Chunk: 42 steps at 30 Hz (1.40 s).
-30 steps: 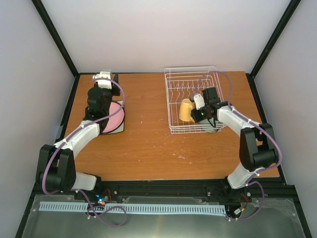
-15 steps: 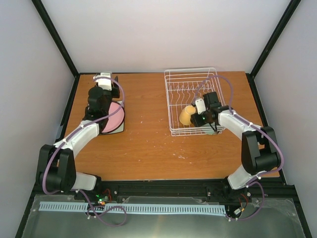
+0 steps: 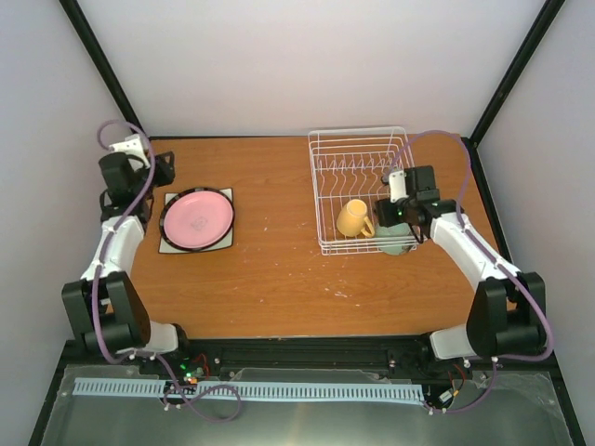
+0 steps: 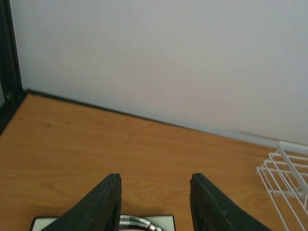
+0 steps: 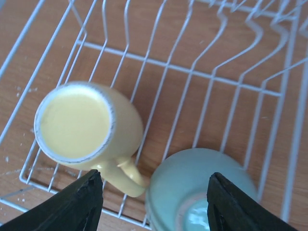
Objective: Load the mixed dishes into the dish rack
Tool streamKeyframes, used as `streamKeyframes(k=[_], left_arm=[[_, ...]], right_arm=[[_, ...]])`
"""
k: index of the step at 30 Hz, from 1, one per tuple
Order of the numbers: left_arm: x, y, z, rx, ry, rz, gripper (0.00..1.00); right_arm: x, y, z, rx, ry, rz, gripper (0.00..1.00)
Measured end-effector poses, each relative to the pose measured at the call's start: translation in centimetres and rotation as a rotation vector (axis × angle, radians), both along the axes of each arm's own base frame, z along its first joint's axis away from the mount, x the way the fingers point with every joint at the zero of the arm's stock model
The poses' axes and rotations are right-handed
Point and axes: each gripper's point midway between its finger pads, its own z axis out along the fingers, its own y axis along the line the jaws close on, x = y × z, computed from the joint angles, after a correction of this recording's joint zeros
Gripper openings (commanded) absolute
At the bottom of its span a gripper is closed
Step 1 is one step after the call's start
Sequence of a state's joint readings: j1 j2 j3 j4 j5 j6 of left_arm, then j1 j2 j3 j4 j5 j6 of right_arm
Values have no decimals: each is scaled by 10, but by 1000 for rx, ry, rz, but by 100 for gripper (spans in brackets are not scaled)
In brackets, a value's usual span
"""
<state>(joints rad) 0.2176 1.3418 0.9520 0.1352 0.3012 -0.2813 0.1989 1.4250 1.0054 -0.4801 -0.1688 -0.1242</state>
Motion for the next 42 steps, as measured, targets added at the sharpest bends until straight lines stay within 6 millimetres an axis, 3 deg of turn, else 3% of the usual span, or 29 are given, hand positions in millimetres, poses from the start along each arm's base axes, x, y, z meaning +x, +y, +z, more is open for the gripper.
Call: streamKeyframes(k=[2, 7, 11, 15, 19, 29, 36, 42], left_arm=[[2, 11, -13, -80, 52, -43, 35], [3, 27, -67, -296, 255, -139, 27], [6, 20, -102, -407, 416, -221, 19], [3, 14, -128, -462, 552, -262, 18], [-9, 16, -140, -460, 656, -236, 19], [-28, 43, -143, -295, 790, -146, 19], [-55, 60, -177, -250, 934, -153, 19], [-67, 80, -181, -246, 952, -128, 21]], right_arm=[[3, -9, 15, 13, -44, -38, 59], [18, -23, 51, 36, -151, -114, 59], [38, -20, 76, 66, -209, -118, 59], [56, -14, 91, 93, -245, -100, 59], [63, -10, 91, 105, -246, -88, 59], [64, -9, 87, 102, -235, -76, 59], [64, -9, 86, 97, -236, -71, 59], [65, -9, 89, 90, -240, -65, 59]])
